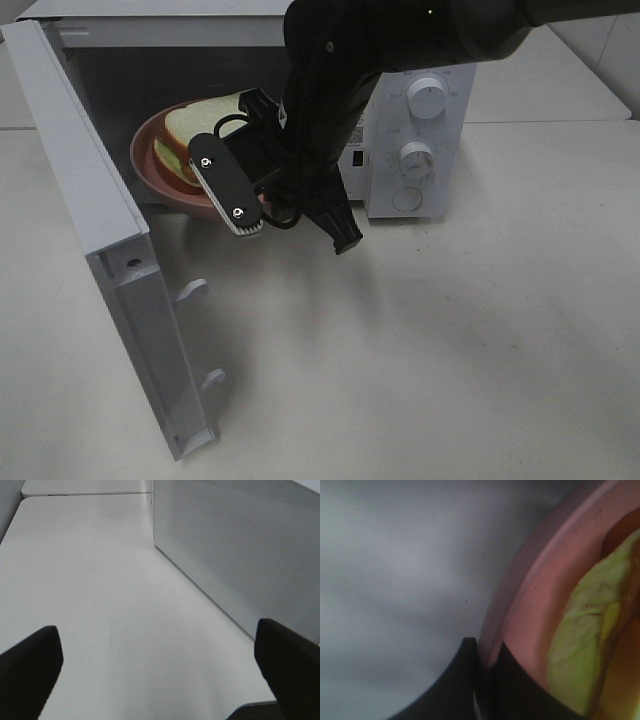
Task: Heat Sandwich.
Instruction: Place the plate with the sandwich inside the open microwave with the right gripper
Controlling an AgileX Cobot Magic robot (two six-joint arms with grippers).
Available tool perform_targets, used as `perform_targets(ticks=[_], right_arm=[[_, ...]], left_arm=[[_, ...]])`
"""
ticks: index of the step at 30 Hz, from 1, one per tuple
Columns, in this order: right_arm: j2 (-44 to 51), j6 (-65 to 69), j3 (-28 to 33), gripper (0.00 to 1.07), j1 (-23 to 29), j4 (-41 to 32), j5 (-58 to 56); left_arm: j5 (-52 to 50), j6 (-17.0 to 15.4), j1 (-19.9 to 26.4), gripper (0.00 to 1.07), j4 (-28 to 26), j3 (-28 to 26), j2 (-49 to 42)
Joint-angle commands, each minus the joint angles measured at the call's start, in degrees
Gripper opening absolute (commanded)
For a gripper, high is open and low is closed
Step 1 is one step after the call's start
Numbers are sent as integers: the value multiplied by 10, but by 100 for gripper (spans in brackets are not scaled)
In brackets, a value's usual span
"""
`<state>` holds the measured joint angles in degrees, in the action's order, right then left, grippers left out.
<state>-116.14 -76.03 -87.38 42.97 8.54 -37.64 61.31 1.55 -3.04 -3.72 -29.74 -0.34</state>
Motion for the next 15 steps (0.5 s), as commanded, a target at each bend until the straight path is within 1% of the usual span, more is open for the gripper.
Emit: perform_targets(ticks=[1, 4, 6, 8, 9, 10, 13, 15], right_arm=[[-10, 16, -25, 0, -2, 3, -4], [-36, 37, -64, 0, -2, 11, -29], [-41, 40, -72, 0, -2, 11, -36], [-54, 46, -89, 1, -2, 11, -45], [-68, 53, -107, 1, -2, 11, -50], [-68, 53, -107, 1, -2, 11, -50], [-88, 63, -140, 1, -2, 11, -58], [-93, 67, -150, 1, -2, 11, -59]], left_arm=[[1, -1, 1, 100, -2, 1, -12], [1, -1, 1, 100, -2, 1, -12], [1, -1, 1, 100, -2, 1, -12], [1, -1, 1, 100, -2, 1, -12], [1, -1, 1, 100, -2, 1, -12], [1, -1, 1, 100, -2, 1, -12], [1, -1, 1, 100, -2, 1, -12], [1, -1, 1, 100, -2, 1, -12]])
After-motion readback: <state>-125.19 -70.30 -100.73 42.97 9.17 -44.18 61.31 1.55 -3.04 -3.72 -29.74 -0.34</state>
